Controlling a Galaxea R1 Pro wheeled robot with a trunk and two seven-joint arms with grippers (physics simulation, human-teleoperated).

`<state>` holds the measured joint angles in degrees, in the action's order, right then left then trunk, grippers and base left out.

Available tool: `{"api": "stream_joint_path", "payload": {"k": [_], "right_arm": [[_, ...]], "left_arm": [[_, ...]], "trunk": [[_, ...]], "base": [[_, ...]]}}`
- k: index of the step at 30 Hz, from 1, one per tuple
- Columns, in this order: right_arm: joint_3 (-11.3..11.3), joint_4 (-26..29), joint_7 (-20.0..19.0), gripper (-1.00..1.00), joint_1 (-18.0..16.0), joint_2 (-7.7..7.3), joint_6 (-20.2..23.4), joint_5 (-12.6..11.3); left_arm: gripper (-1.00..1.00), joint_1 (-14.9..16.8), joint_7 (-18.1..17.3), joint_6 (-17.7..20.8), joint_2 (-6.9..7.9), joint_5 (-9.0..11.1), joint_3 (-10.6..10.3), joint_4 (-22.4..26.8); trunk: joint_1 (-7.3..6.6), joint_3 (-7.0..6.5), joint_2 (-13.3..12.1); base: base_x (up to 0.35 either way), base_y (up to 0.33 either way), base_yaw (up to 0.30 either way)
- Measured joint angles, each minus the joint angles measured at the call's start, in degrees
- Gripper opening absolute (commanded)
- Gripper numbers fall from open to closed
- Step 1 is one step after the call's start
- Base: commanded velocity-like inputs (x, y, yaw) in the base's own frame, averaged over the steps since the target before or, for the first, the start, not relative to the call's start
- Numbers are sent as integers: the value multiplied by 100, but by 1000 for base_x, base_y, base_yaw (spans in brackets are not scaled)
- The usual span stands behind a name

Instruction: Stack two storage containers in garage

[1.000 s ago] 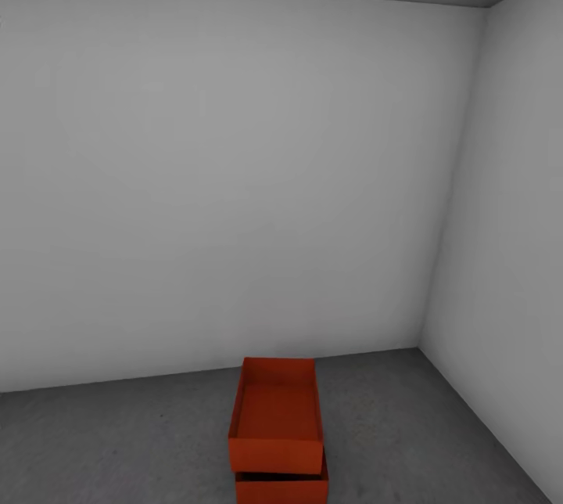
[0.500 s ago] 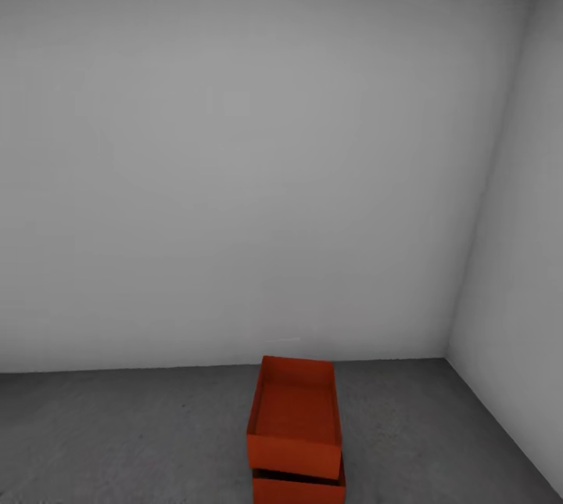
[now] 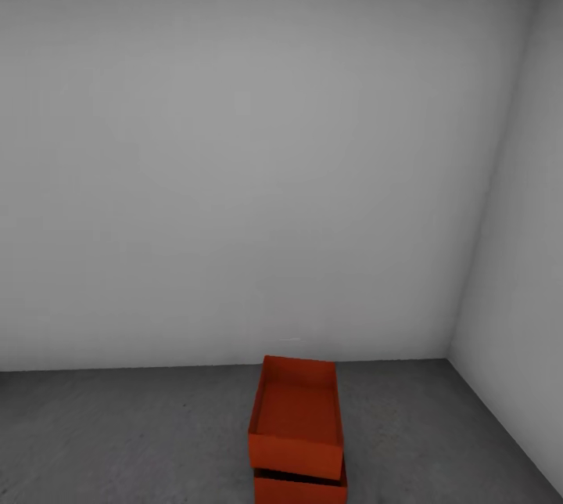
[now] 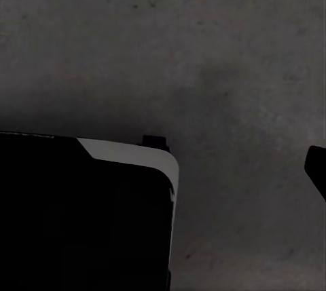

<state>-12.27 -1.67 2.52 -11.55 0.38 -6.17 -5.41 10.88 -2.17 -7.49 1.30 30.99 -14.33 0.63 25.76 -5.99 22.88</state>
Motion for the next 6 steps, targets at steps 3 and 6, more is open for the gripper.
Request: {"api": "stream_joint_path", "payload": {"k": [3,6], "right_arm": [[1,0,7,100,0,-45,1,6],[-5,0,7,100,0,-54,1,7]], "left_arm": [[100,0,2,-6,126,6,8,6],[100,0,2,-7,141,7,10,6]], "trunk": [[0,0,0],[0,0,0]], "base": [[0,0,0],[0,0,0]]}}
